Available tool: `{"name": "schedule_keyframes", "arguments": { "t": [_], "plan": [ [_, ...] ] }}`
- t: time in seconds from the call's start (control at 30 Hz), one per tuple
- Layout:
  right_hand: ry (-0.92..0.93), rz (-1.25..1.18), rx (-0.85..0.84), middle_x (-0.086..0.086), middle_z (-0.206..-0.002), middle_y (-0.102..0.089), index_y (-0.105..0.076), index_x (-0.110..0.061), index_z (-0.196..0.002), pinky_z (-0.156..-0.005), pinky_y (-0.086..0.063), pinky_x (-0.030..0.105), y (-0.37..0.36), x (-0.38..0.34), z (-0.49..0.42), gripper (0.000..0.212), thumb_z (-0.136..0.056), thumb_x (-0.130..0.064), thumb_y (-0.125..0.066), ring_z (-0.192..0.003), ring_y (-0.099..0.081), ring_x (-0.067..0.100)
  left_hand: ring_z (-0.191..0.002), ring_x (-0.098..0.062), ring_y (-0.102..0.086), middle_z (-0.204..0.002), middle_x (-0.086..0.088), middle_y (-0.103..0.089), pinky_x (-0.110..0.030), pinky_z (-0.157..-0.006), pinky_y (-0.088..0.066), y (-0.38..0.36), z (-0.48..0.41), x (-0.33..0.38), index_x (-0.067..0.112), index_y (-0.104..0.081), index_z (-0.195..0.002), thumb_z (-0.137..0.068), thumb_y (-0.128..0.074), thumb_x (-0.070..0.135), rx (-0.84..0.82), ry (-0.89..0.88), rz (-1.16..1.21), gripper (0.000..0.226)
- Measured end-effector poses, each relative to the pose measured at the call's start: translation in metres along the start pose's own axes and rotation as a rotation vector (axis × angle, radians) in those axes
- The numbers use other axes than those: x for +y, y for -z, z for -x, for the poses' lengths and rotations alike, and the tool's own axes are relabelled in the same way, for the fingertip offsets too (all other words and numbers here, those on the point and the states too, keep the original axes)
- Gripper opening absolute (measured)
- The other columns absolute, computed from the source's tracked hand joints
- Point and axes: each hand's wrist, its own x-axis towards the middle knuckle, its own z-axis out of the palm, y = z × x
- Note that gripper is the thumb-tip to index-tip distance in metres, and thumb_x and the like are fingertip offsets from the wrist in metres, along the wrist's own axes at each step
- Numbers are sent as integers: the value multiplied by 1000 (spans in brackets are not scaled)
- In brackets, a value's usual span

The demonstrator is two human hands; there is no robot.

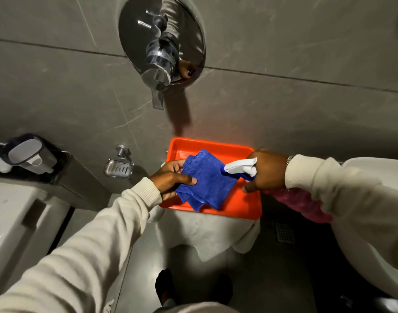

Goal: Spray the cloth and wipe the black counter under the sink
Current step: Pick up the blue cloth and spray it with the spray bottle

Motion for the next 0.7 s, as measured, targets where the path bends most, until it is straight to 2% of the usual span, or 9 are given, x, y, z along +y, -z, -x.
{"name": "schedule_keyframes", "arguments": {
  "t": [0.1, 0.23, 0.4, 0.5, 0.53, 0.6, 0.63, 0.7],
  "plan": [
    [43, 21, 69, 14, -91, -69, -69, -6, -99, -80, -54, 38, 3, -1, 1, 43, -70, -37, -80, -86, -64, 30, -83, -25, -72, -93, -12, -74, -37, -80, -57, 0, 0, 3, -4, -59, -112, -70, -57, -19, 22, -6, -23, 45],
    [95, 35, 127, 13, -79, -67, -66, -3, -81, -73, -54, 39, 0, -4, 2, 36, -68, -34, -79, -75, -62, 30, -83, -25, -73, -91, -11, -76, -37, -81, -57, 2, 4, 3, -4, -60, -110, -75, -52, -21, 48, -11, -23, 40],
    [110, 28, 130, 15, -86, -68, -69, -5, -93, -76, -54, 41, -5, -5, 1, 39, -68, -34, -77, -80, -63, 31, -84, -26, -72, -95, -14, -74, -38, -81, -57, -2, 8, 5, -6, -59, -112, -67, -59, -14, 69, 8, -8, 46],
    [161, -1, 181, 15, -86, -71, -71, -7, -94, -76, -54, 40, -7, 2, -3, 30, -70, -23, -75, -81, -65, 32, -84, -27, -72, -100, -18, -69, -39, -83, -56, 1, 10, 6, -11, -52, -120, -69, -58, -16, 93, 9, -3, 52],
    [181, -58, 224, 15, -88, -71, -71, -8, -97, -77, -53, 39, -7, 5, -3, 28, -70, -15, -74, -81, -65, 32, -83, -27, -71, -100, -19, -68, -39, -83, -56, 2, 10, 6, -11, -51, -120, -68, -58, -15, 101, 8, 5, 53],
    [157, -267, 368, 12, -86, -71, -71, -14, -108, -73, -53, 32, -7, 14, -8, 40, -70, -2, -69, -73, -63, 23, -82, -28, -70, -98, -19, -67, -39, -82, -56, 4, 10, 7, -11, -52, -119, -65, -59, -14, 138, 5, 2, 55],
    [116, -415, 479, 10, -78, -69, -71, -17, -107, -66, -52, 27, -7, 18, -13, 42, -69, 1, -67, -64, -58, 18, -80, -28, -69, -95, -18, -69, -37, -80, -57, 6, 9, 8, -11, -54, -117, -65, -59, -14, 161, 2, -4, 52],
    [34, -712, 710, 9, -69, -67, -71, -20, -89, -60, -54, 26, -11, 20, -28, 30, -66, -2, -63, -57, -59, 20, -74, -25, -70, -85, -12, -72, -32, -73, -58, 8, 6, 7, -6, -59, -107, -70, -55, -19, 203, -5, -13, 39]
  ]
}}
